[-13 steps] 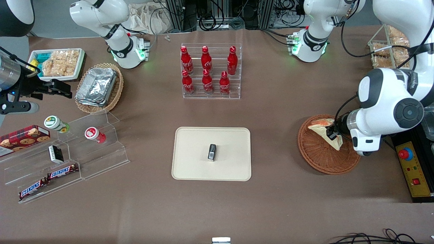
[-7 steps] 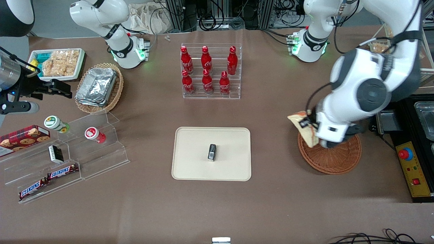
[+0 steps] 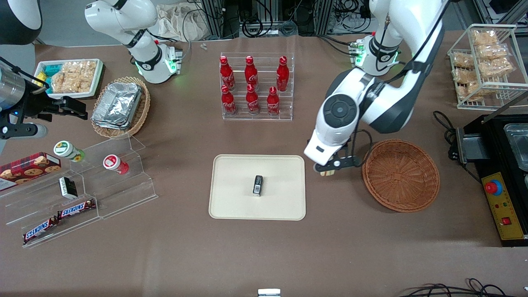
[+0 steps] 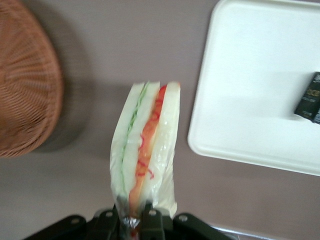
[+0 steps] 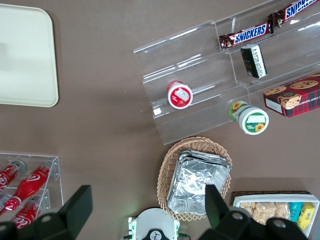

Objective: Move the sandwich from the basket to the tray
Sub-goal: 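Carry the held sandwich with the left gripper over the white tray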

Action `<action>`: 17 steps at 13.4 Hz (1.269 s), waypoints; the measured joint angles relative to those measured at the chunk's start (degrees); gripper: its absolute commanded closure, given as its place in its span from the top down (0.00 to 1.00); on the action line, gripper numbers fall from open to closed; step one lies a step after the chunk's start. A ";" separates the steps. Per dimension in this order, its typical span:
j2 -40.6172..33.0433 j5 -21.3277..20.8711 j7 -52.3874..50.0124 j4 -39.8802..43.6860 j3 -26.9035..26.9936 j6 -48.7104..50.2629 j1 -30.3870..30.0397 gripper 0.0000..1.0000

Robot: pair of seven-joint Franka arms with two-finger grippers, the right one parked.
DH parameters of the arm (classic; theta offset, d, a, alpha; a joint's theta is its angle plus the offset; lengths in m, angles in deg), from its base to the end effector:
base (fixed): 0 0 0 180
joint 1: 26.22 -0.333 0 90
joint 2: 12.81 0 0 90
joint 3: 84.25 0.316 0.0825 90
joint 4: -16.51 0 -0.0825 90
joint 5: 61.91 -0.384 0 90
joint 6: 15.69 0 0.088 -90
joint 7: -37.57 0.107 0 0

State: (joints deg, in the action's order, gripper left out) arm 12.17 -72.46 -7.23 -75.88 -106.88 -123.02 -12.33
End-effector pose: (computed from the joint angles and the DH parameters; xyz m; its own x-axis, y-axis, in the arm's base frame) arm 0.5511 -0.3539 0.3784 0.9900 0.1032 -0.0961 0.0936 -0.9906 -0.0998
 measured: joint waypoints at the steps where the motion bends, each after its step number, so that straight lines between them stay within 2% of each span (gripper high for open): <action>1: 1.66 -1.28 0.25 0.04 0.01 -3.15 0.71 0.00; 5: 8.68 -7.34 0.18 1.22 0.01 -12.03 4.44 0.00; 12: 16.25 -8.18 0.49 3.30 0.37 -18.01 5.13 0.02; 14: 17.11 -8.22 0.55 3.99 0.41 -18.05 5.10 0.31; 15: 17.24 -8.21 0.54 4.22 0.40 -18.04 5.11 0.59; 16: 17.27 -8.21 0.47 4.28 0.40 -18.04 5.10 0.99; 17: 17.31 -8.21 0.24 4.31 0.40 -18.04 5.10 0.99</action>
State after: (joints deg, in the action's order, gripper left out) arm 29.48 -80.67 -6.99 -71.57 -106.47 -141.07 -7.22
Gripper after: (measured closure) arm 0.683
